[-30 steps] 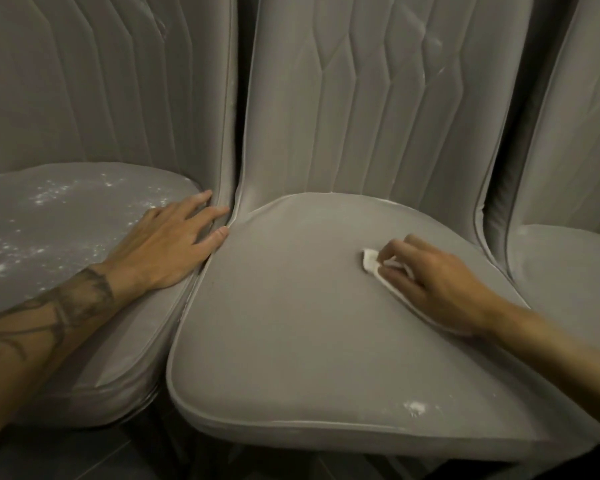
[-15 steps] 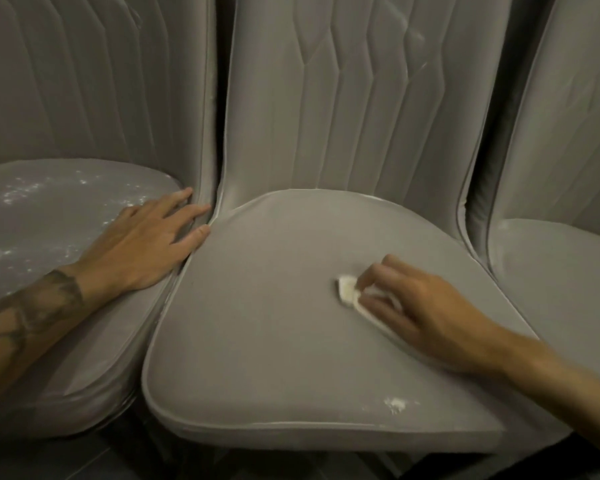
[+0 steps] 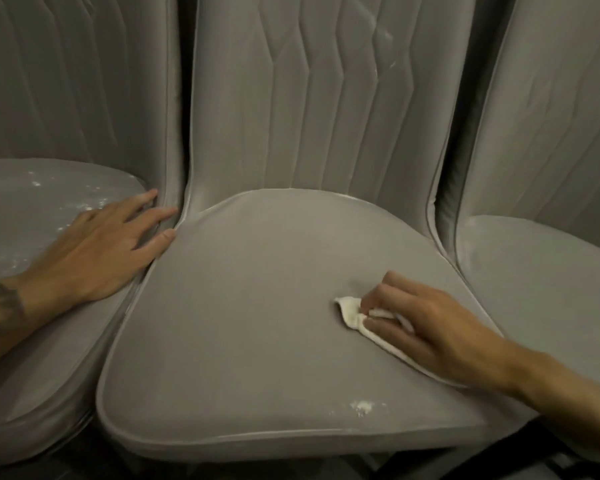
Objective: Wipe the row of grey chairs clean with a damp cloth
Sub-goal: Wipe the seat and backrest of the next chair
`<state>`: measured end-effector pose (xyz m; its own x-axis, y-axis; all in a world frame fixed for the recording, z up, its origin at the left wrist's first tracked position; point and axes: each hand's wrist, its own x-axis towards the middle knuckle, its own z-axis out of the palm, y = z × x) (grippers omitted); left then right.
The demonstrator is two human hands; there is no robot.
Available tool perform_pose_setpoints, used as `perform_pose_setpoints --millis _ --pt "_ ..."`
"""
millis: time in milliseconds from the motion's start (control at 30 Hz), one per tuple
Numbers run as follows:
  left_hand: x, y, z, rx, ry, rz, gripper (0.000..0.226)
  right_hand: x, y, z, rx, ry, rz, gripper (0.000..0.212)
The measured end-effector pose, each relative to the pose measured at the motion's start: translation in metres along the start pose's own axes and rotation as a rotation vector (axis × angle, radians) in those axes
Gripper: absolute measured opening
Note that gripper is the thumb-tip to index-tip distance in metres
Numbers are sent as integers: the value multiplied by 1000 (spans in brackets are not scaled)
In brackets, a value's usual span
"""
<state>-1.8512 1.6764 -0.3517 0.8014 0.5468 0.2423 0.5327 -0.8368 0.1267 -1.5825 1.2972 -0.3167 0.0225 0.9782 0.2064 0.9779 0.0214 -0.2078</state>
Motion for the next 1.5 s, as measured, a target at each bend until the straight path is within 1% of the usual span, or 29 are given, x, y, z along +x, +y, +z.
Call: perform_pose_setpoints --millis 67,100,200,233,267,333,400,500,533,600,633,700,767,800,867,900,933,967,1000,1100,1133,1167,1200,1267,1367,1433,1467,1500 --pt "2 -4 4 17 1 2 75 2 15 -10 -45 -17 6 20" --pt "3 -6 6 20 2 9 72 7 28 -17 -82 4 60 22" --pt "5 -10 9 -24 2 48 46 18 59 -33 -130 49 355 27" --pt "6 -12 10 -44 2 52 41 15 58 -31 -145 63 399 27" --pt "8 -15 12 -57 6 52 39 7 49 -27 -161 77 402 27" --pt "12 -21 19 -54 30 51 40 -17 15 -12 -157 127 305 26" --pt "17 -28 26 -68 54 50 41 -37 -22 -4 -94 113 230 26" --pt "21 -35 35 -80 78 31 43 -36 -22 -12 -73 85 243 23" --pt "22 -37 37 -95 77 29 44 -32 -12 -16 -88 97 297 22" --pt "26 -39 41 -139 66 37 45 -29 3 -23 -125 126 469 22" --pt "27 -40 43 -149 66 44 46 -33 6 -21 -145 168 555 21" --pt "28 -41 47 -136 87 46 46 -44 -9 -10 -211 276 647 19" --pt "29 -39 47 -113 94 54 45 -43 -49 10 -222 347 627 19" --pt "28 -36 46 -111 85 65 45 -35 -73 19 -189 358 563 19" --pt "25 -31 41 -113 72 80 47 -13 -116 35 -126 297 403 20" --pt "24 -29 39 -108 76 78 51 -5 -128 38 -98 267 334 20" --pt "23 -28 37 -95 84 69 56 -3 -129 35 -67 259 303 20" --pt "23 -27 35 -75 90 60 60 -7 -121 28 -49 268 320 20" --pt "23 -26 34 -58 92 53 62 -17 -108 20 -52 282 375 19" --pt "22 -27 32 -29 93 60 65 -58 -64 -3 -151 314 661 19" --pt "22 -27 31 -28 99 65 65 -64 -63 -4 -178 334 737 18" --pt "22 -25 30 -27 103 67 66 -63 -69 -1 -211 351 763 19" --pt "21 -24 29 -24 103 66 65 -56 -80 8 -231 357 743 18" --pt "21 -25 27 -17 107 63 66 -28 -118 27 -182 343 611 16" --pt "21 -24 25 -29 97 55 68 23 -177 49 -42 253 292 14" --pt "20 -22 24 -41 99 42 68 41 -195 52 -10 192 118 18" --pt "20 -20 22 -42 94 36 69 40 -192 48 -1 191 103 20" --pt "19 -19 21 -39 86 29 70 34 -181 42 -9 212 138 21"
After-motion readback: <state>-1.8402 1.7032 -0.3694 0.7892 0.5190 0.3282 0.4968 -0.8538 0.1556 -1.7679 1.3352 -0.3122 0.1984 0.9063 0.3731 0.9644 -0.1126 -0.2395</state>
